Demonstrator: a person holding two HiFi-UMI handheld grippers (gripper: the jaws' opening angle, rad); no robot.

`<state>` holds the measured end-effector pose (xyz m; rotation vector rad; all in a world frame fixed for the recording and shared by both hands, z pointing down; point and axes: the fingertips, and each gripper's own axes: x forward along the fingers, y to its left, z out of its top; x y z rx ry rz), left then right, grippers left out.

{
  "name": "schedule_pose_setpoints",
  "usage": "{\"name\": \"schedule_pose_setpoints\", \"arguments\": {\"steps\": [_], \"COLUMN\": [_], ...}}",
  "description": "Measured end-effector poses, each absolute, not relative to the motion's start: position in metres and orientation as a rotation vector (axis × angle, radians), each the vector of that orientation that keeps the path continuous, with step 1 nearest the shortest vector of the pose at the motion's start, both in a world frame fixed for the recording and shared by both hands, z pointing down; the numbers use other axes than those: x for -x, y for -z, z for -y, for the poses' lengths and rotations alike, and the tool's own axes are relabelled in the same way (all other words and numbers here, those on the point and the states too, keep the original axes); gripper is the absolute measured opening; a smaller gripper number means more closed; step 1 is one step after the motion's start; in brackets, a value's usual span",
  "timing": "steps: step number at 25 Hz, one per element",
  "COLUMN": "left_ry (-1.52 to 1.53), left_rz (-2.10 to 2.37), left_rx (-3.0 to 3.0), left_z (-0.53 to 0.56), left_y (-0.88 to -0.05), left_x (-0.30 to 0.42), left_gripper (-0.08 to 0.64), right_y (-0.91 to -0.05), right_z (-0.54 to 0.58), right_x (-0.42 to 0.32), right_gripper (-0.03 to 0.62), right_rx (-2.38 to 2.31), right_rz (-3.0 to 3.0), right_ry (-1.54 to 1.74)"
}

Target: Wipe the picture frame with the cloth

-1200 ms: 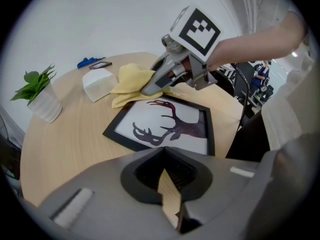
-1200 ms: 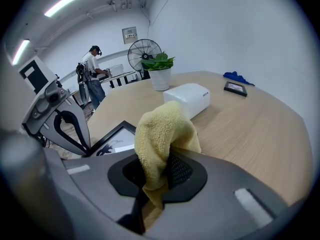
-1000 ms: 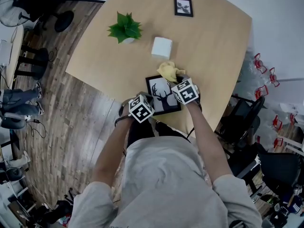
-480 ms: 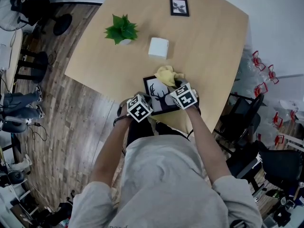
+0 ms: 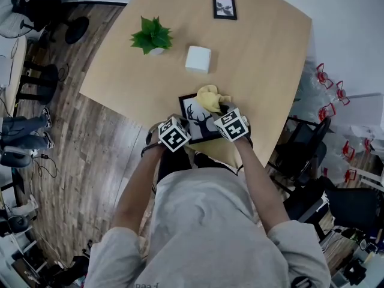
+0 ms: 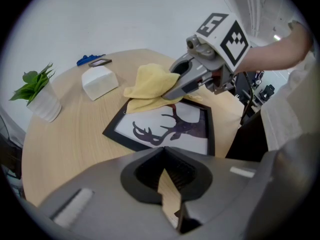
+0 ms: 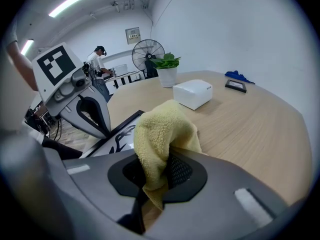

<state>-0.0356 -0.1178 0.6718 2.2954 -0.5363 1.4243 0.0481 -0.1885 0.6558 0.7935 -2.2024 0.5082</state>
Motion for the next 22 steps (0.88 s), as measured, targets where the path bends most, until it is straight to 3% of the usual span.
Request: {"name": "schedule_pose_setpoints", "arguments": {"steps": [22], "left_ry": [-1.393], "left_rz": [0.536], "left_rx": [-2.308], "left_z": [0.119], "left_y": [-0.669], "left_x": [0.033], "left_gripper": [0.052], "right_y": [-0.657], "right_z": [0.158], "right_x": [-0.053], "right_gripper": [0.049], "right_rx": [-0.783], "right_rz": [2.214], "right_ry": [-0.491]}}
